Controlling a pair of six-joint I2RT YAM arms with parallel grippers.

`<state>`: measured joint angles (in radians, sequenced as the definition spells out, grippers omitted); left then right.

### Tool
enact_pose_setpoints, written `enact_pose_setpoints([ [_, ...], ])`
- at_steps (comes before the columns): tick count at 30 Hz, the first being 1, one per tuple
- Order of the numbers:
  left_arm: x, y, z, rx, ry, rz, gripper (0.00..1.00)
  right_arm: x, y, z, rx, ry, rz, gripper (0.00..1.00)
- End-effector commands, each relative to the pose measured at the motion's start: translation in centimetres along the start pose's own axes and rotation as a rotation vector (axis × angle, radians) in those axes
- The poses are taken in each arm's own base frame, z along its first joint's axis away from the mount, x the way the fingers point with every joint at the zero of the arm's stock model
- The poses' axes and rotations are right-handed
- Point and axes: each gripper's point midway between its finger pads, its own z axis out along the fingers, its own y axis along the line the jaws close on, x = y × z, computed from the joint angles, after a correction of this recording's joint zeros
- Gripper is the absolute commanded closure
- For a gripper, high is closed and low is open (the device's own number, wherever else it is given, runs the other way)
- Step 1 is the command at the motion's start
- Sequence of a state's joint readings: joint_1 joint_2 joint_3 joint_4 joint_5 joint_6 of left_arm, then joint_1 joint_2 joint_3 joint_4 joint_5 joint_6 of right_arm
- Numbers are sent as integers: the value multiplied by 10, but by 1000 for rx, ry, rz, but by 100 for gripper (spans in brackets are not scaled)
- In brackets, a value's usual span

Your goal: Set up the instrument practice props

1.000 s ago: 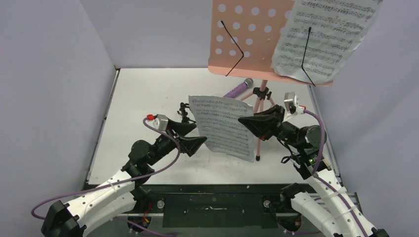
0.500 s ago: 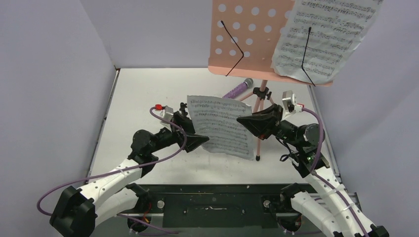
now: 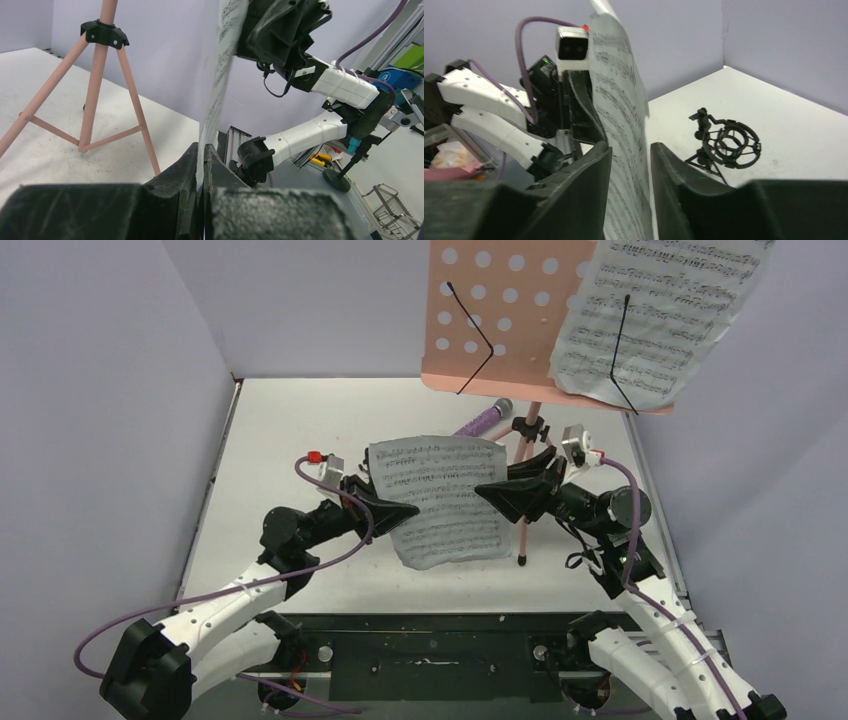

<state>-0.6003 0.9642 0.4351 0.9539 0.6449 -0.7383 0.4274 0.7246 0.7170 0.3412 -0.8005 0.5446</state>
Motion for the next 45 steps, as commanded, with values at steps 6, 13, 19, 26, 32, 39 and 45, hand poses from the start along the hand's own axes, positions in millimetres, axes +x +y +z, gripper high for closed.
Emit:
enact_pose_setpoints([
  [6, -30, -35, -2, 83, -50, 46, 100, 35, -14, -4, 30, 94, -11, 21],
  [13, -27, -43, -6, 103, -23, 44, 100, 51, -8, -1, -57, 165, 4, 16],
  [19, -23, -47, -6, 121, 3, 28, 100, 49, 1, 5, -136, 193, 16, 21],
  [26, -24, -46, -5, 120, -1, 16, 100, 50, 10, 9, -204, 214, 40, 40],
  [32, -22, -43, -4, 113, 2, 3, 100, 51, 16, 11, -225, 212, 43, 65],
  [39, -20, -38, -5, 91, -2, -14, 95, 52, 15, 11, -215, 219, 30, 95],
  [45, -17, -33, -5, 73, 1, -28, 27, 48, 12, 10, -182, 205, 1, 95],
])
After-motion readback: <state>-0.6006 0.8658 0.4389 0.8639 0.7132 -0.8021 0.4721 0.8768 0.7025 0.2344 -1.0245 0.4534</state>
